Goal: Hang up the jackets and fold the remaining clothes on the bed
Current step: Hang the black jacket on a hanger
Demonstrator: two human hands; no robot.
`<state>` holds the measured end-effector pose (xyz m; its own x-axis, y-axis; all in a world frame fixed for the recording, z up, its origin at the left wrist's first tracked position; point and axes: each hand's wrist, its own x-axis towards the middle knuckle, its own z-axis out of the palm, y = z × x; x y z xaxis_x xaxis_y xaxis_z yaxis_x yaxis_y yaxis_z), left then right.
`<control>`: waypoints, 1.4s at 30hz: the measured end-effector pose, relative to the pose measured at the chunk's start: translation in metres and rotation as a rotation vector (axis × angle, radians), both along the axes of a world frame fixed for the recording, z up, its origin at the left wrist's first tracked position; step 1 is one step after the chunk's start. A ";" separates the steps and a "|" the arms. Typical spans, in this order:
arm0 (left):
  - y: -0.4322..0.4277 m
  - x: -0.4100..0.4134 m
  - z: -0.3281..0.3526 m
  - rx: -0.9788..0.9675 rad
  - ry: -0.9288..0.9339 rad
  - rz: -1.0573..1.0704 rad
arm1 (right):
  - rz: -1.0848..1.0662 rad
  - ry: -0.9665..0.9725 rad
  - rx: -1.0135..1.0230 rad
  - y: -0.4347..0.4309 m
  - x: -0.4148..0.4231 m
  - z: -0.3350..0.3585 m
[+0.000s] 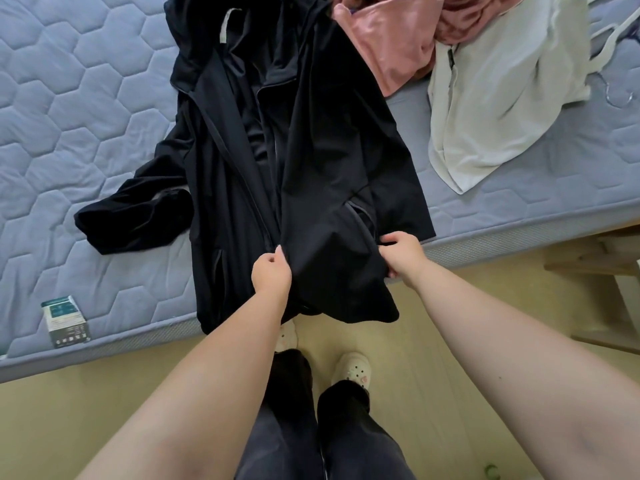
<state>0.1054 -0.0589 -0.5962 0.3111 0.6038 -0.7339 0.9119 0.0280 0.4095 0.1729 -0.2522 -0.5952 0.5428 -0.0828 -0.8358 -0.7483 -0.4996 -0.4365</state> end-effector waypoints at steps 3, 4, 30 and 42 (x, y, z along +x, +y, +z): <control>0.006 -0.002 0.008 -0.278 -0.038 0.119 | 0.117 0.088 0.035 0.009 0.001 0.002; 0.009 -0.002 0.011 -0.376 -0.040 0.162 | 0.155 0.088 0.029 0.009 0.001 0.003; 0.024 -0.012 0.028 -0.518 -0.028 0.037 | -0.486 -0.367 -0.349 -0.004 0.058 0.011; 0.024 -0.024 0.025 -0.654 -0.041 0.066 | -0.167 0.147 0.155 0.038 -0.043 -0.012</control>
<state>0.0812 -0.0346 -0.5709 0.3242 0.0559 -0.9444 0.8836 0.3387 0.3233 0.1296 -0.2137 -0.6077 0.4046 -0.0258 -0.9141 -0.8757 -0.2990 -0.3792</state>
